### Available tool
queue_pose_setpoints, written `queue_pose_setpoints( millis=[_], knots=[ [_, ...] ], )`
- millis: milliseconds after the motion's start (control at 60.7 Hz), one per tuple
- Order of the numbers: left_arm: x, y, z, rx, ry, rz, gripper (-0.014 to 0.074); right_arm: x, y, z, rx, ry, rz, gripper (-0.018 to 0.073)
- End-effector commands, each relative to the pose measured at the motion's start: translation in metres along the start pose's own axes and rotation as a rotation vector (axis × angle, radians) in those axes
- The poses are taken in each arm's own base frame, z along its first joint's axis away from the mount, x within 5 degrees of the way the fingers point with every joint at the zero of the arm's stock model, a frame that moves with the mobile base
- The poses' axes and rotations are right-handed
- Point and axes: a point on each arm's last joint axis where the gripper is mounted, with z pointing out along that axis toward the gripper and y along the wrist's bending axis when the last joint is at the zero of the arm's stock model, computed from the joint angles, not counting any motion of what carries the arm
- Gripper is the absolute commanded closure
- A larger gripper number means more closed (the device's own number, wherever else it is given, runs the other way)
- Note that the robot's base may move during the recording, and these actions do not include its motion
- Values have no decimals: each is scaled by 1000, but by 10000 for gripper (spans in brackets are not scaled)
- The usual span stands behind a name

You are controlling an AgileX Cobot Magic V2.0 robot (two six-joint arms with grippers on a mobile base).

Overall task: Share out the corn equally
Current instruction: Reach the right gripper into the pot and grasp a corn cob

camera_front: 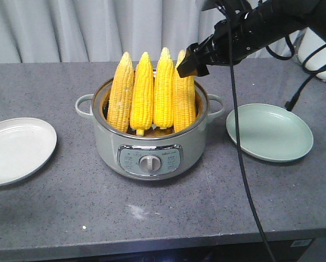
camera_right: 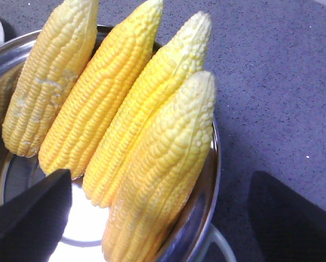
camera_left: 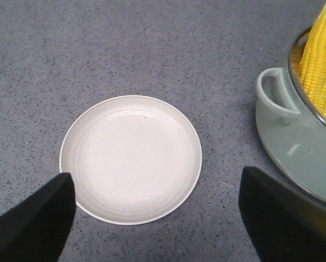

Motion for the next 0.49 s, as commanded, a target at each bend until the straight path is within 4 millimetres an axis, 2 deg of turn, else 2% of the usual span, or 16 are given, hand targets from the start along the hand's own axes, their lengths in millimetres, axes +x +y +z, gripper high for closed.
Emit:
queue_pose_setpoints(
  millis=[0, 297, 478],
  knots=[
    [-13, -1, -10, 4, -100, -10, 10, -22, 6, -18, 15, -109, -22, -52],
    [-13, -1, -10, 4, -100, -10, 10, -25, 6, 16, 14, -116, -25, -21],
    [-13, -1, -10, 4, -100, -10, 10, -21, 3, 25, 10, -99, 6, 63]
  ],
)
